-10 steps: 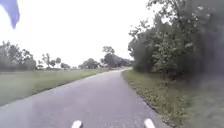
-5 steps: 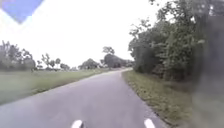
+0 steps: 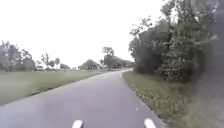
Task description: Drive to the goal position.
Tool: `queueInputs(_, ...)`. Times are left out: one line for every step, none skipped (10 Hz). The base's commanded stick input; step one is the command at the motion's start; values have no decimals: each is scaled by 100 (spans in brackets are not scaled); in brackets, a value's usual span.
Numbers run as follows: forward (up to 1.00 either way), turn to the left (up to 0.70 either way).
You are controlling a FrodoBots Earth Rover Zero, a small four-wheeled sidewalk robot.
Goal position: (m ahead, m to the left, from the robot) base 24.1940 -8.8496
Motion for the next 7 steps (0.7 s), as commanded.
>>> queueInputs(80,3)
queueInputs(80,3)
queueInputs(80,3)
queueInputs(80,3)
queueInputs(80,3)
queueInputs(80,3)
queueInputs(80,3)
